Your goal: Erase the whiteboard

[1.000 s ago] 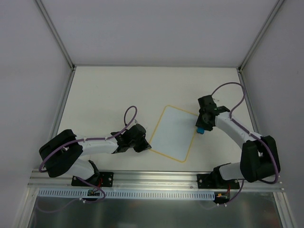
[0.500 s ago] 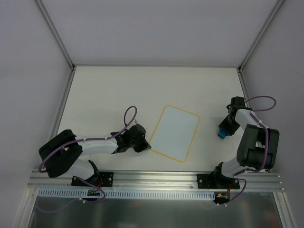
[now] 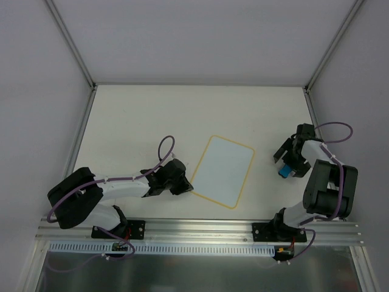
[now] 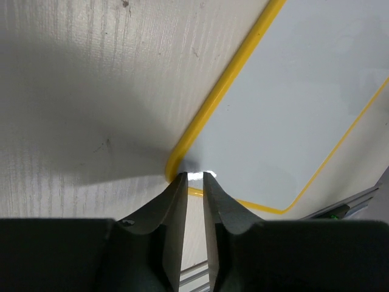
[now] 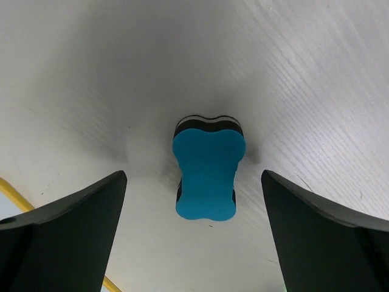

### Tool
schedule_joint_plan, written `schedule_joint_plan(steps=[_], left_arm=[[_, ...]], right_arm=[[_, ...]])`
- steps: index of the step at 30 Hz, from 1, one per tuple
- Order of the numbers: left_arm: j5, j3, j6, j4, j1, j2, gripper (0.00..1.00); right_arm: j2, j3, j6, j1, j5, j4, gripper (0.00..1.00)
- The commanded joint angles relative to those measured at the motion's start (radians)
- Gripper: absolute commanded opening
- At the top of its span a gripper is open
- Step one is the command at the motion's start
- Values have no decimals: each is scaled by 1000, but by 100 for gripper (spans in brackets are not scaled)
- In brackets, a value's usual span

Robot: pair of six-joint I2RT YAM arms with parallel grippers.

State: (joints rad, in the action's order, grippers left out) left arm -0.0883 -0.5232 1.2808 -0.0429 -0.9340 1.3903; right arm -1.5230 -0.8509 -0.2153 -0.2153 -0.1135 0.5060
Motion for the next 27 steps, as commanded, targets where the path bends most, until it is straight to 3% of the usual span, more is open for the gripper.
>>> schedule_joint_plan(steps=[1, 4, 7, 12, 16, 21, 27], left_arm=[[-60, 35, -64, 155, 9, -13, 20], [-64, 14, -93, 159, 9, -40, 29], [-73, -27, -149, 173, 9, -75, 45], [-151, -165, -290, 238, 11, -143, 78], [-252, -303, -434, 330, 17, -200, 98], [-401, -469, -654, 417, 24, -292, 99], [-566, -547, -871, 448, 24, -483, 99]], right_arm=[[124, 0, 14, -9, -24, 28, 99], [222, -34, 36, -7, -61, 81, 99], [334, -83, 62, -7, -95, 130, 99], [498, -184, 119, -7, -106, 210, 99], [619, -247, 131, -7, -54, 224, 99], [725, -351, 189, -7, 17, 238, 99], [819, -441, 264, -7, 83, 244, 99]])
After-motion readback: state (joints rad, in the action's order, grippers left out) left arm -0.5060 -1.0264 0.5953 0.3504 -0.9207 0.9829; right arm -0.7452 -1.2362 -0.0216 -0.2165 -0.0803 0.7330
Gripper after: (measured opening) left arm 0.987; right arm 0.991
